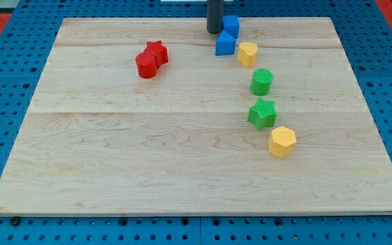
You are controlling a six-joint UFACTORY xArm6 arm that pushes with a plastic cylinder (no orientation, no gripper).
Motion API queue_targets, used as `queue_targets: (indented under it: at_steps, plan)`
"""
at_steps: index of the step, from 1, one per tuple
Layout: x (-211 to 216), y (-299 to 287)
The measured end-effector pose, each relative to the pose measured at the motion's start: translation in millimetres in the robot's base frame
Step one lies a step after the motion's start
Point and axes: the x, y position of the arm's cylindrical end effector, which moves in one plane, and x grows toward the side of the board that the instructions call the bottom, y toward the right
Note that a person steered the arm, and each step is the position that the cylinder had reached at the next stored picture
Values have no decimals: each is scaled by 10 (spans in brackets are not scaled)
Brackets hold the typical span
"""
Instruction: Move the triangle top right to the yellow heart
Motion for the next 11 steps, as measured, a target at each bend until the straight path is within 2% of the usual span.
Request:
queue_targets:
  at_steps: [1, 3, 4, 6, 8, 10, 11]
  plan:
    - [-16, 131]
    - [42, -549]
    - [414, -659]
    - [487, -363]
    - [491, 381]
    - [487, 394]
    - [646, 408]
